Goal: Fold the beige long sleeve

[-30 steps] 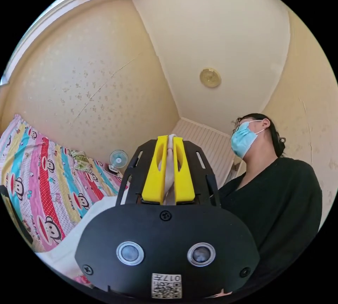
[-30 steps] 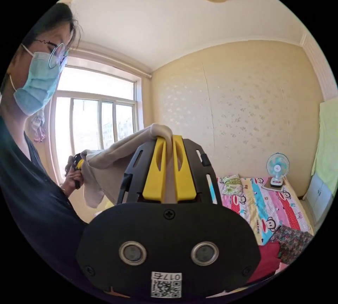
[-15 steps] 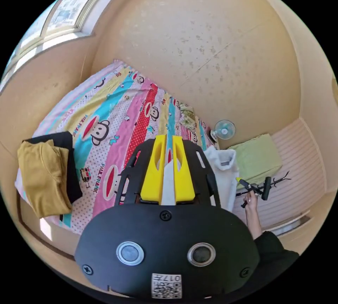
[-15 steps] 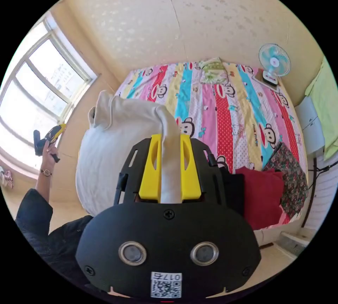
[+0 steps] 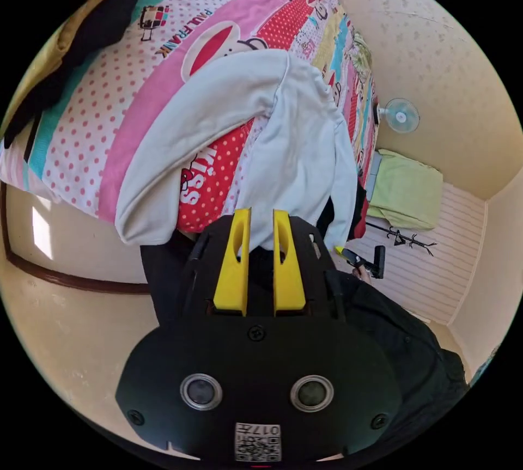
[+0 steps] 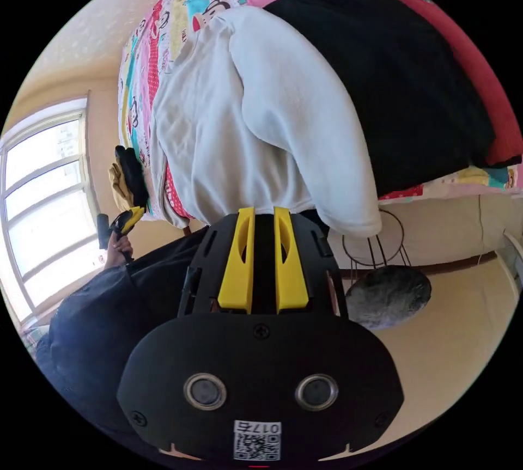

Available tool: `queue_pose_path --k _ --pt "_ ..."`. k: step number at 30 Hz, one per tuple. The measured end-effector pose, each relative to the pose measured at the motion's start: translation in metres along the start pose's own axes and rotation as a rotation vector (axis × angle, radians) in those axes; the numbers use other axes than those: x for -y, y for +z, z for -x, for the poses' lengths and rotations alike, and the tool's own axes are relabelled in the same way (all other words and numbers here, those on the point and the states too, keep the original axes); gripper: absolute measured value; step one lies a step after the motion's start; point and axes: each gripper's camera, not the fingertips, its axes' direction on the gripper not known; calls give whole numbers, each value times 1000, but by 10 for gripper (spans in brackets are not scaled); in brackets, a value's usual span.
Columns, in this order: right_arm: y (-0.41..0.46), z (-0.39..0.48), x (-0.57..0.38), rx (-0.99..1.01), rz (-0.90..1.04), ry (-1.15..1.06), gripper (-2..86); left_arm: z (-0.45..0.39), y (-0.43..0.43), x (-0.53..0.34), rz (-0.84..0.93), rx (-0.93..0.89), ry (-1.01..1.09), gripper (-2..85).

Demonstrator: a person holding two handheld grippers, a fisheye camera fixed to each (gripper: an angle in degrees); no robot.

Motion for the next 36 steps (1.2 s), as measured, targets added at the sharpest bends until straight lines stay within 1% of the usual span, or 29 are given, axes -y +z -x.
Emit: queue_pose_path --k 2,5,6,8,10,12,15,16,17,18,19,20,21,22,23,24,25,26,27,28,29,30,31,32,33,34,36 --pt "-18 -7 2 41 -63 61 83 -5 -2 -7 27 20 10 72" --pt "-42 -30 3 127 -201 201 102 -5 -21 -29 -25 18 5 71" --pt "-45 -35 3 109 -226 214 109 -1 -28 -39 -36 13 -11 70" --pt "-46 -32 3 94 -230 167 103 9 -41 -56 -58 13 -41 68" --pt "-43 -20 4 27 -206 85 95 20 -55 -73 -84 21 -65 66" --pt "-45 -7 5 -132 -175 39 82 38 -74 -92 -98 51 -99 65" --pt "-72 4 1 -136 -309 8 97 60 -102 -114 -146 53 -155 65" --pt "-74 5 5 -140 -306 5 99 64 -108 -118 -163 48 -159 65" --pt "-69 4 19 -138 -242 -5 104 70 -118 -125 -191 42 -167 65" --pt "-51 0 39 -123 -87 -8 96 77 -125 -131 -205 41 -175 65" --pt "-39 -3 50 -112 20 -8 92 81 -128 -134 -207 42 -182 64" --pt "-23 -3 64 -47 189 -24 67 89 -133 -139 -202 42 -204 64" --pt "-32 7 72 47 222 -55 52 96 -139 -143 -198 30 -221 64" --pt "-46 16 74 83 203 -90 49 98 -144 -145 -203 21 -222 64" --pt "-82 34 74 113 145 -161 44 102 -153 -148 -221 6 -210 63" --pt "-126 47 74 75 63 -197 40 105 -161 -150 -234 -1 -184 58" --pt "-149 50 74 34 12 -202 39 107 -164 -151 -231 1 -172 55" --pt "-194 48 75 -79 -104 -178 36 111 -165 -149 -209 12 -156 54" --pt "-238 36 77 -221 -231 -108 34 116 -163 -146 -171 26 -136 57" --pt "-255 27 79 -299 -284 -45 32 118 -160 -144 -147 32 -124 60" --pt "-283 6 80 -387 -342 107 39 123 -153 -139 -96 49 -103 66" --pt "-300 -8 81 -318 -349 181 50 128 -144 -133 -48 75 -83 72" --pt "-304 -9 80 -248 -357 165 57 130 -141 -131 -28 89 -74 73" --pt "-304 1 75 -125 -387 80 63 135 -134 -127 8 129 -62 76" --pt "-290 21 73 -73 -372 -29 58 141 -128 -124 34 172 -61 77" --pt "-277 33 73 -66 -340 -76 59 144 -126 -123 44 187 -62 78" --pt "-201 86 80 -102 -124 -198 73 161 -111 -119 95 208 -73 83"
